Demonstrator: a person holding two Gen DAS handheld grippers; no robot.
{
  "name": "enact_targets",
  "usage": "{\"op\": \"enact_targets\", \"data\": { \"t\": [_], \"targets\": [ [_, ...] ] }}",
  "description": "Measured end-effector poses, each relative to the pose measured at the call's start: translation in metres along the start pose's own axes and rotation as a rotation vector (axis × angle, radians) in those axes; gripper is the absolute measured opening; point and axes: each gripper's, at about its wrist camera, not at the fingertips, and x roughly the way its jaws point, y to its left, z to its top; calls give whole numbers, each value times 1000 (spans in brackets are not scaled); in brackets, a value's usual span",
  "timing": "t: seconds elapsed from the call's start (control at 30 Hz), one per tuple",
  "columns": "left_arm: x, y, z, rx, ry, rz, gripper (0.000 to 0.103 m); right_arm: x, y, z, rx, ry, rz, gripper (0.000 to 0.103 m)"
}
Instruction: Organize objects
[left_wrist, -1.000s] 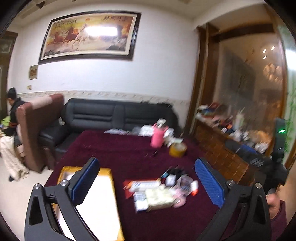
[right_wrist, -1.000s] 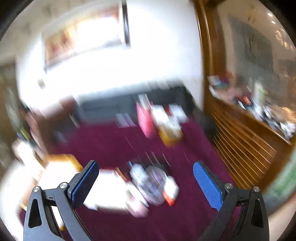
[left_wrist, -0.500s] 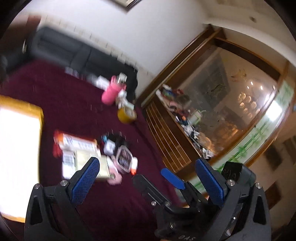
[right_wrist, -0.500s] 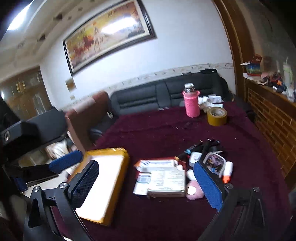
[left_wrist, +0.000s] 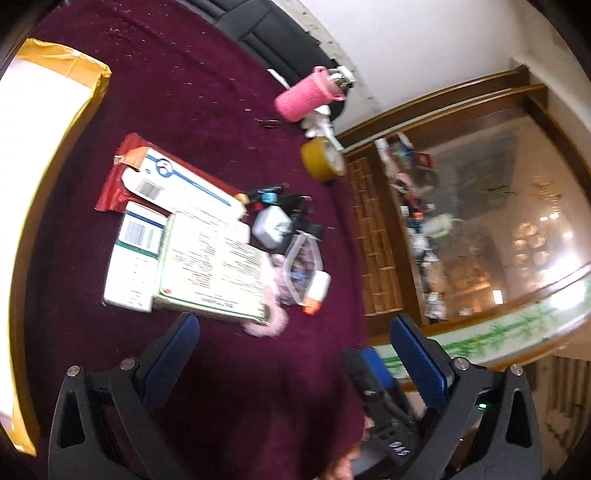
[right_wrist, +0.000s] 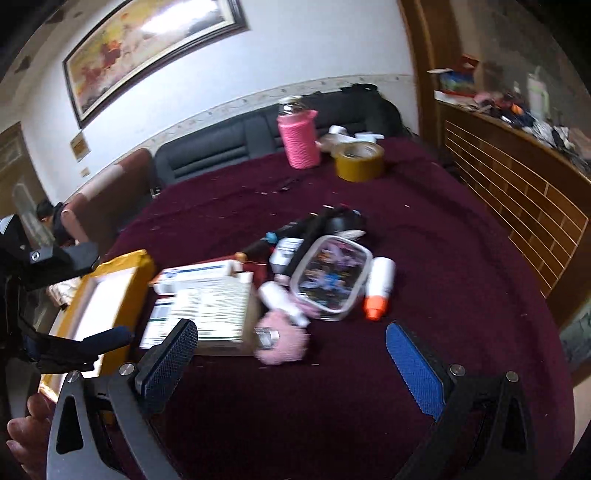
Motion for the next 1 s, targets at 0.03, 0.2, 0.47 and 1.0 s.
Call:
{"op": "enact_targets", "data": {
  "t": [0.03, 0.2, 0.47, 1.0],
  "targets": [
    [3, -1, 1, 10, -7, 40, 102, 4, -8, -2, 8, 4, -9, 103],
    [20, -12, 9, 187, -107, 321, 102, 22, -34, -6, 32, 25, -16, 103],
    [39, -2, 21, 373, -88, 492, 103, 44, -59, -15, 92, 31, 14, 103],
    [97, -39, 0, 602, 244, 236, 102, 63, -71, -21, 187, 81, 78, 103]
  ]
}}
